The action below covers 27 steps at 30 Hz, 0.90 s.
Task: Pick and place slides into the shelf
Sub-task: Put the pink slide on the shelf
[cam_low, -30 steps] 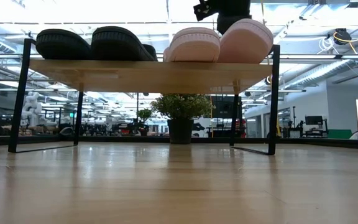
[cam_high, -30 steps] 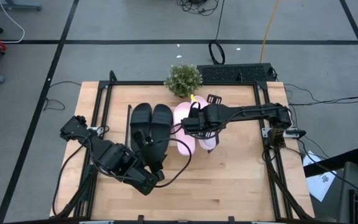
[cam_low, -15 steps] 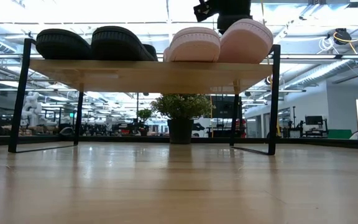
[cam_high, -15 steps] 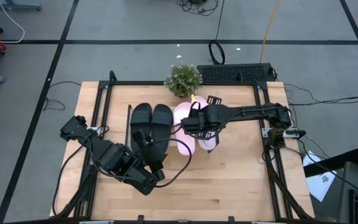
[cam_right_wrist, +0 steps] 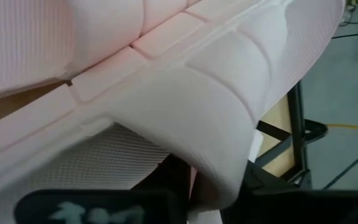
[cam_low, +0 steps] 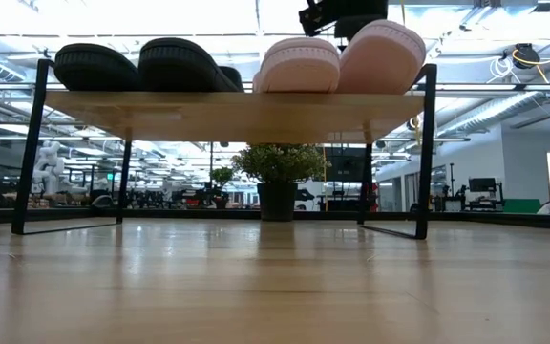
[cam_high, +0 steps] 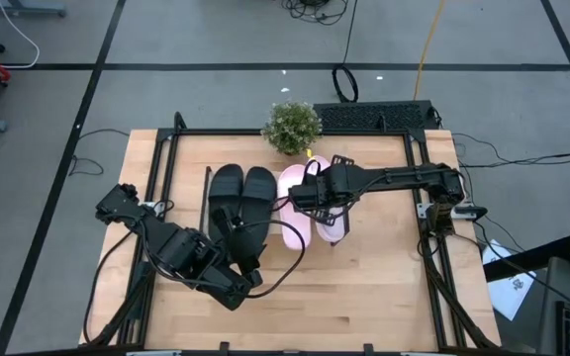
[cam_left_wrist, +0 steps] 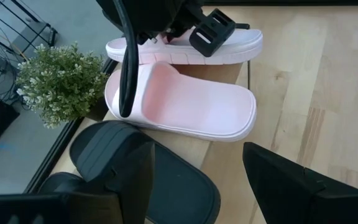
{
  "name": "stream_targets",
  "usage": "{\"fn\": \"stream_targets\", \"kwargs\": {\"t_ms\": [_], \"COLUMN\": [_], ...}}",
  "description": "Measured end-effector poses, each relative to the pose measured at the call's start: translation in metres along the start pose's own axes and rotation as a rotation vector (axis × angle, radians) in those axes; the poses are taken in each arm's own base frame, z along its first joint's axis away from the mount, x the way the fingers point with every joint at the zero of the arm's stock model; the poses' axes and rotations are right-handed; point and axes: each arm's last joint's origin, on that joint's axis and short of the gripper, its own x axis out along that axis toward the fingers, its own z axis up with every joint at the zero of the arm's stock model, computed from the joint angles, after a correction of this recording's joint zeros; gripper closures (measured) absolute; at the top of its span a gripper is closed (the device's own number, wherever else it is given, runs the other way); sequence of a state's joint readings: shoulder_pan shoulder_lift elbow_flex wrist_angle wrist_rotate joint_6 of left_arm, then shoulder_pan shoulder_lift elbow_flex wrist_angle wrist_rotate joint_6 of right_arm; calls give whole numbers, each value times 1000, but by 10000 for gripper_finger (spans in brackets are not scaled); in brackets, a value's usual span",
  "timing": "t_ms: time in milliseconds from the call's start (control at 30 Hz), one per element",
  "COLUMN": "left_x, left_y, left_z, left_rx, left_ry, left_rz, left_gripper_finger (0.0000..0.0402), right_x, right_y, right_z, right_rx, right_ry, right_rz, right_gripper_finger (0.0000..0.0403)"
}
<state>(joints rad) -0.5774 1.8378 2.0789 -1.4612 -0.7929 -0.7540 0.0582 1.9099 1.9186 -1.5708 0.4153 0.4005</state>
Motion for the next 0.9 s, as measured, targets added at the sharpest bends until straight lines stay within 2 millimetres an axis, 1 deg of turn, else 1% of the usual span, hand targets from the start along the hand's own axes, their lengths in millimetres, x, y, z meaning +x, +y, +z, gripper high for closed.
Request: {"fn": "stream_targets", "kwargs": {"t_ms": [167, 367, 533, 633, 900], "left_x": [0, 0, 0, 0, 0], "left_y": [0, 0, 0, 0, 0], "left_z": [0, 0, 1, 1, 1], "left_rx": [0, 7, 15, 15, 17], "left_ry": [0, -3, -15, -15, -15], "left_rz": [0, 2, 14, 15, 15], "left_gripper_finger": [158, 158, 158, 158, 158], "right_x": [-2, -17, -31, -35, -37], "right_y": [-1, -11, -20, -23, -22], "right_z": [-2, -10, -21, -24, -26], "right_rx": [8, 37, 95, 110, 137], "right_ry": [-2, -39, -53, -55, -24], "right_rz": [14, 46, 126, 162, 240], "right_gripper_finger": [330, 306, 306, 311, 314]}}
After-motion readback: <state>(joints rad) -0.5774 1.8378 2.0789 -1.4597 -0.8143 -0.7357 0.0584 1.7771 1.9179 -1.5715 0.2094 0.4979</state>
